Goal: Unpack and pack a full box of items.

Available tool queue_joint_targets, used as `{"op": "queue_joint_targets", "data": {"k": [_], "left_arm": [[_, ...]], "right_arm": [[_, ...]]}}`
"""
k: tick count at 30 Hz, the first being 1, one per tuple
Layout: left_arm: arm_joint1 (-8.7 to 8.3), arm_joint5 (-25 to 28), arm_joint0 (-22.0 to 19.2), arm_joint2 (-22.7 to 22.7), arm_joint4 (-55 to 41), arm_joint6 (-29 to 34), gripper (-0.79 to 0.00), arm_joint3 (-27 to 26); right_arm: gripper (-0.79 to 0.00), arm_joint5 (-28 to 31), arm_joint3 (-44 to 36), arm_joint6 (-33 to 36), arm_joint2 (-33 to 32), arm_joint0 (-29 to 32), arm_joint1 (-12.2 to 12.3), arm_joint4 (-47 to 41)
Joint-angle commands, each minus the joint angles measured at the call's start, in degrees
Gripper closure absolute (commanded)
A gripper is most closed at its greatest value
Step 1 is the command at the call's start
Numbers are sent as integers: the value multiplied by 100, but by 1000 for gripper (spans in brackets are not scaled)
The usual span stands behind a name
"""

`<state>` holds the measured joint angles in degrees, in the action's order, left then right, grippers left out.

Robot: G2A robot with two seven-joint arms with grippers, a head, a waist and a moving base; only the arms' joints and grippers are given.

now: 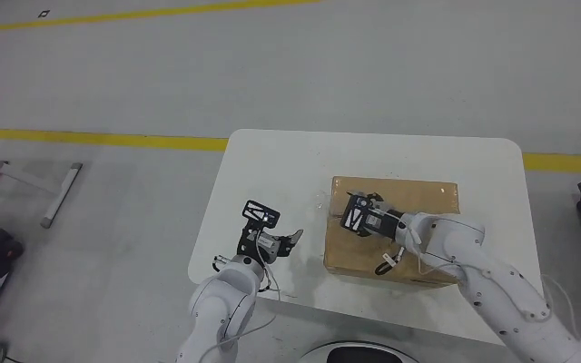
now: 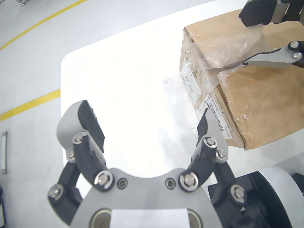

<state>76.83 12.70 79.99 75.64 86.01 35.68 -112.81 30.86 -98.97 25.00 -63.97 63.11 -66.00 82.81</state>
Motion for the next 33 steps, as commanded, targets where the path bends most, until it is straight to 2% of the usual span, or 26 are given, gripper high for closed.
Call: {"op": "queue_joint_targets", "data": {"k": [1,10,11,13,14,15,25,29,33], "left_arm": [[0,0,0,0,0,0,-785,0],[0,0,0,0,0,0,-785,0],[0,0,0,0,0,0,-785,0],[0,0,0,0,0,0,-785,0],[0,0,0,0,0,0,-785,0],[0,0,0,0,0,0,-785,0],[0,0,0,0,0,0,-785,0],[0,0,0,0,0,0,-785,0],[-2,2,23,-9,-7,-66,-785,11]], "right_arm": [[-480,-6,98,43,46,-63,-10,56],[-329,-108,392,231,244,-288,-73,25],[-289,-151,378,217,245,-289,-78,13],[-151,-246,328,180,215,-262,-83,-37],[-22,-309,297,144,182,-234,-83,-73],[0,-342,272,121,152,-198,-82,-123],[0,-504,5,-377,-313,255,-40,-808],[0,-606,-91,-998,-536,593,-47,-1580],[0,-376,0,-1564,-685,881,-54,-2436]]}}
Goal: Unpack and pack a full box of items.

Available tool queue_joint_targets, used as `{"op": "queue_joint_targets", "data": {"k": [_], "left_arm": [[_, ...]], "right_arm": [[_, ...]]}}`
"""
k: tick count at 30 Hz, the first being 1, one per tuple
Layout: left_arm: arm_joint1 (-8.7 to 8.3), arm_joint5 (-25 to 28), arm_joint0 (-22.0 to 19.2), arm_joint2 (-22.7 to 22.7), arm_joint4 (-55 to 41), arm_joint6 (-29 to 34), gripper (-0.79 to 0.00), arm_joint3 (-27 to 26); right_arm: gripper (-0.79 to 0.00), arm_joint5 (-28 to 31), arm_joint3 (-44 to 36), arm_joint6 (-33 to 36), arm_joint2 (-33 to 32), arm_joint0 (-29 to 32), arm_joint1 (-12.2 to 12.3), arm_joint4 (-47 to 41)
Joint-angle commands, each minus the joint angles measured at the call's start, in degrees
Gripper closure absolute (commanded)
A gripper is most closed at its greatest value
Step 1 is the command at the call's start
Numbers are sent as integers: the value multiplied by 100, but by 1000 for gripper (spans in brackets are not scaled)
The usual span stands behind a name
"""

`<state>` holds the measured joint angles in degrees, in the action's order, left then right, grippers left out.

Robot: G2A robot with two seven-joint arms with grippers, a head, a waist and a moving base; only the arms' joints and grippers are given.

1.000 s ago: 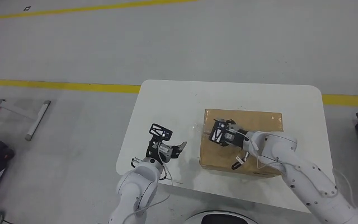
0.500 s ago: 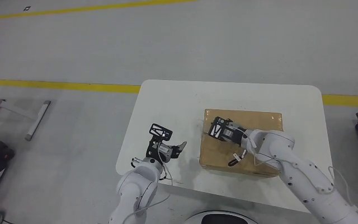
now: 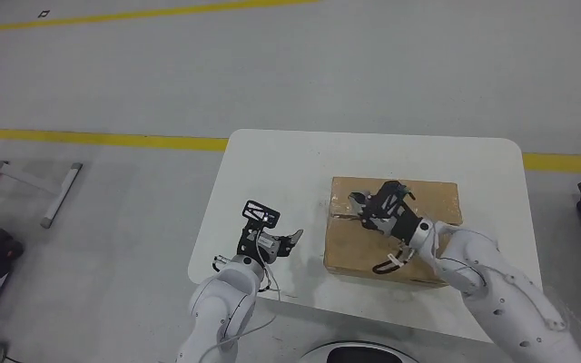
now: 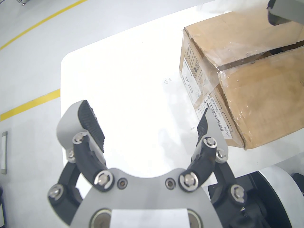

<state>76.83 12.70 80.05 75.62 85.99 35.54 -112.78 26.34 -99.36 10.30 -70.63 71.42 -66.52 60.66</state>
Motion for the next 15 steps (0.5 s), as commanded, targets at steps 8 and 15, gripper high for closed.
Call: {"op": "queue_joint_targets", "data": {"k": [8,15], "left_arm": [[-32,587,42,-96,-532,169,-785,-63],[-54,878,-118,-29,-1555,632,-785,-191]], "right_arm": [[0,568,331,-369,-165,229,-15,-1659],[0,834,515,-287,-233,197,-22,-2511]]}}
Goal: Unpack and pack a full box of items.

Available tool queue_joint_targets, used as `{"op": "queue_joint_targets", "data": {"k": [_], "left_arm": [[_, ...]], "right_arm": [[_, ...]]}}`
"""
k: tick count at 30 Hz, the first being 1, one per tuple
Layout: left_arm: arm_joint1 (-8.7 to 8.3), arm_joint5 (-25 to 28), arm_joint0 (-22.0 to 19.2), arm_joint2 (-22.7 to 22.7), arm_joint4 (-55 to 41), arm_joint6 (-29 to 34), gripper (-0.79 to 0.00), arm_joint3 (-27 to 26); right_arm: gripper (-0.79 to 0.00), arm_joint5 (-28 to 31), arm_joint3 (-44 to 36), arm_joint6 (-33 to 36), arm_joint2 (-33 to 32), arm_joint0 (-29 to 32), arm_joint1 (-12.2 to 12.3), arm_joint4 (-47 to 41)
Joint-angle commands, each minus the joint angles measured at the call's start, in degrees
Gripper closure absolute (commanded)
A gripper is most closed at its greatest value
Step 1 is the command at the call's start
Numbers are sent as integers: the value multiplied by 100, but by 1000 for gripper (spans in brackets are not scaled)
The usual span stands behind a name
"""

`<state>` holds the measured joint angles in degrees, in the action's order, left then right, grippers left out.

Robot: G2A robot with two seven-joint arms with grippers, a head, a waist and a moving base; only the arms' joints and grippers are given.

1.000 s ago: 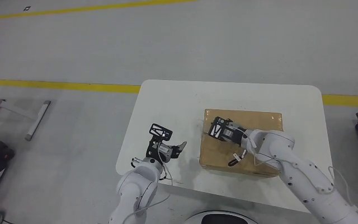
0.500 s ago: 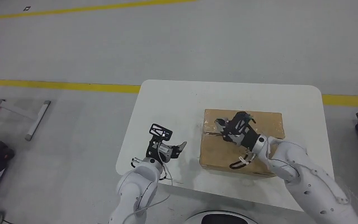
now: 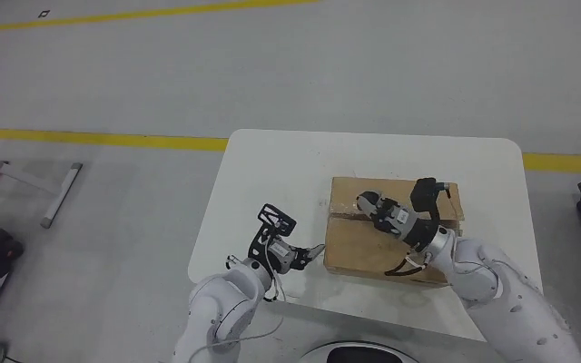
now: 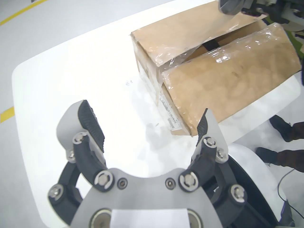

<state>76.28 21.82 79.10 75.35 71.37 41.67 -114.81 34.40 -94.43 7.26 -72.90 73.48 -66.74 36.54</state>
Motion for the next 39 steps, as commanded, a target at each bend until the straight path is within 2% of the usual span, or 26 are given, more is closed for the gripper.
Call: {"op": "queue_joint_targets", "data": {"k": [1,11,21,23,24,26,27,28,39], "left_arm": [[-2,-53,-59,-5,-150,48,-785,23],[-13,-227,-292,-308,12,-21,-785,168],[-29,-459,-410,-415,103,-105,-785,264],[-29,-511,-455,-441,102,-114,-785,273],[-29,-536,-477,-458,102,-116,-785,282],[-26,-573,-536,-504,100,-119,-785,299],[-25,-586,-564,-533,108,-123,-785,309],[-22,-590,-596,-567,109,-131,-785,314],[-28,-576,-761,-778,188,-163,-785,419]], "right_arm": [[0,59,60,43,-5,-9,-1,-211],[0,167,145,124,-138,124,20,-489],[-9,-26,-43,6,-384,586,68,-51],[-80,-38,-84,-59,-437,667,74,-38],[-148,-39,-101,-77,-464,699,77,-27],[-200,-67,-120,-139,-534,751,84,-20],[-268,-85,-126,-152,-569,771,87,-16],[-292,-95,-145,-154,-610,780,93,32],[-360,-284,-512,-153,-1109,1106,158,231]]}}
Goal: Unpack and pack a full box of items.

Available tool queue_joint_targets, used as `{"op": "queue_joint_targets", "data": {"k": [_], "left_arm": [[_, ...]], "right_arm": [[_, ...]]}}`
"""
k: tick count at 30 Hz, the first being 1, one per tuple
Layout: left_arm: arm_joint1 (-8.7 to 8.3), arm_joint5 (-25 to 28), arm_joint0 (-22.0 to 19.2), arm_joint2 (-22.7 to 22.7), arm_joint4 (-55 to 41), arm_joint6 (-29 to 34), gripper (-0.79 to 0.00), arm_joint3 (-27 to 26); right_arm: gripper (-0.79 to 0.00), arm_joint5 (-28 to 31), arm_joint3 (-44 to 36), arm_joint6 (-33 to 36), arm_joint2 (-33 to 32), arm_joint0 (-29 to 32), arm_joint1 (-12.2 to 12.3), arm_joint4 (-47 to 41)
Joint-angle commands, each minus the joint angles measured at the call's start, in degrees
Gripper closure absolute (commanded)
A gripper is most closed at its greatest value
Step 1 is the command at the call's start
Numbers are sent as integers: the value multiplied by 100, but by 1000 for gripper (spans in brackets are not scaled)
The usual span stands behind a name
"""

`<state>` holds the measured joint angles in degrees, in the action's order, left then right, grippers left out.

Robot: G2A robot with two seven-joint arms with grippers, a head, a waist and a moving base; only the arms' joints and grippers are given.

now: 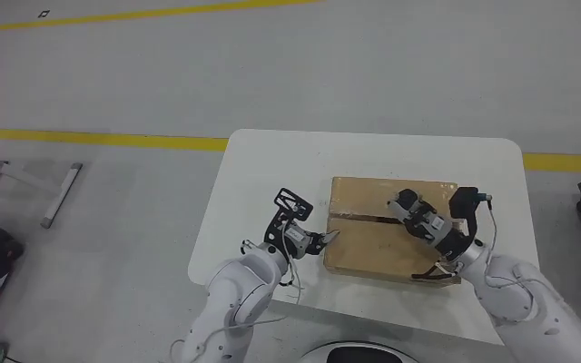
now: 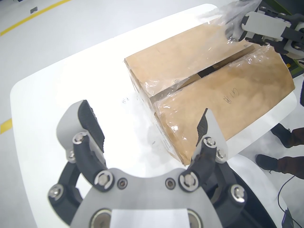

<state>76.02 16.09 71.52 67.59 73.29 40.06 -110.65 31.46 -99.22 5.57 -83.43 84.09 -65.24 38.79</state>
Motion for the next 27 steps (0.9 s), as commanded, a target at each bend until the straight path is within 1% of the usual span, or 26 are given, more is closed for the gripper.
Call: {"op": "queue_joint_targets", "data": {"k": [1,8,11,12,14,17,21,24,27], "left_arm": [[-4,-7,-6,-5,-5,-4,-785,6],[-18,-27,-34,-14,-37,-25,-785,55],[-24,-20,-45,-25,-49,-22,-785,75],[-26,-23,-49,-29,-50,-25,-785,79],[-30,-18,-52,-39,-51,-18,-785,89],[-37,-17,-56,-51,-48,-12,-785,98],[-46,-6,-66,-54,-79,-6,-785,114],[-54,12,-68,-58,-92,0,-785,127],[-63,25,-56,-54,-108,-7,-785,147]], "right_arm": [[-366,4,-73,44,-124,102,19,34],[-400,-42,-367,142,-654,499,86,169],[-536,-113,-503,94,-876,620,106,294],[-634,-171,-538,56,-961,661,110,299],[-668,-236,-614,47,-1126,743,123,381],[-785,-343,-672,-7,-1380,868,137,420],[-785,-294,-727,-5,-1737,993,164,379],[-785,-45,-918,60,-1967,1104,192,400],[-785,235,-1193,202,-2105,1263,227,963]]}}
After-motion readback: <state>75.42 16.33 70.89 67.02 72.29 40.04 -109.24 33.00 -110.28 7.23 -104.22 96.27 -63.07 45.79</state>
